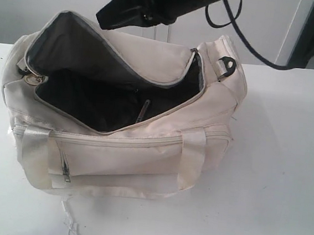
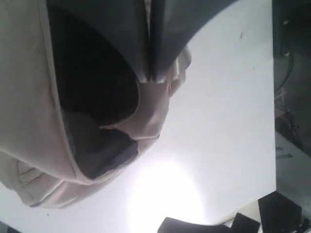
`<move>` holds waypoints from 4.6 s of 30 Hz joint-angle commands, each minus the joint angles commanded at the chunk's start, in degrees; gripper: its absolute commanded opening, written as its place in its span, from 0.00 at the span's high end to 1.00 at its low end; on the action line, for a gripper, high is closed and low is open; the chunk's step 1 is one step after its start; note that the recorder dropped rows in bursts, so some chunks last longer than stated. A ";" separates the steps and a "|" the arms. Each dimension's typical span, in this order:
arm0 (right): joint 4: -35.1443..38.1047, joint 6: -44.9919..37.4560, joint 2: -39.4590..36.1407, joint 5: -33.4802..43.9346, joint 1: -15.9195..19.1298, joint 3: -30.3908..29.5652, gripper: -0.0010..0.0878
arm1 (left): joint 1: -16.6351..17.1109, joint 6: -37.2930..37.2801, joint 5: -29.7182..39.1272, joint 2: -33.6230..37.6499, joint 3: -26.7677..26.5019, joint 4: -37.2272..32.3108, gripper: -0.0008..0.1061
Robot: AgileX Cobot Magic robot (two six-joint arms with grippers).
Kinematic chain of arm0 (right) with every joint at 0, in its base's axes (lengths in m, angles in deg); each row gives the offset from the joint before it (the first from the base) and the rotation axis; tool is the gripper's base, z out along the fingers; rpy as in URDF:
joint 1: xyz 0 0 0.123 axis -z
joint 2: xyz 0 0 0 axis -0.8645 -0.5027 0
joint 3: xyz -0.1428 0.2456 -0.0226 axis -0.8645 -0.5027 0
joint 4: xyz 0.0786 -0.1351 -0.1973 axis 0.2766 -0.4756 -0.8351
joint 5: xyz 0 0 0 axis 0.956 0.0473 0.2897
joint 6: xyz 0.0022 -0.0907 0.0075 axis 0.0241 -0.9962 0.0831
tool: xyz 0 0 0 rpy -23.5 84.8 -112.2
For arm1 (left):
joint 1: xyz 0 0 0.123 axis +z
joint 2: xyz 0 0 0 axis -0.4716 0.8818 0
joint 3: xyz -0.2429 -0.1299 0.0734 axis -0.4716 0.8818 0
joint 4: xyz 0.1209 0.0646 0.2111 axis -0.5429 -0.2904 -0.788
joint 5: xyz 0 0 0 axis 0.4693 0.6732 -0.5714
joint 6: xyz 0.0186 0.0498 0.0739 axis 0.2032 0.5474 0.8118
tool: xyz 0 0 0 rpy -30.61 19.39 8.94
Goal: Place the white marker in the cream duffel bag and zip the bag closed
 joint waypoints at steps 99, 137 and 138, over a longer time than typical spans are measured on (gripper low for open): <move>-16.31 -5.34 -41.08 -11.39 -12.07 35.39 0.47 | 4.28 17.74 -1.64 24.41 0.00 43.24 0.99; -21.52 2.83 -34.71 -4.63 -12.30 35.39 0.74 | 4.28 17.90 -1.83 24.41 0.00 43.21 0.99; -21.52 1.04 -35.22 -3.70 -12.30 35.39 0.62 | 4.28 17.90 -1.83 24.41 0.00 43.21 0.99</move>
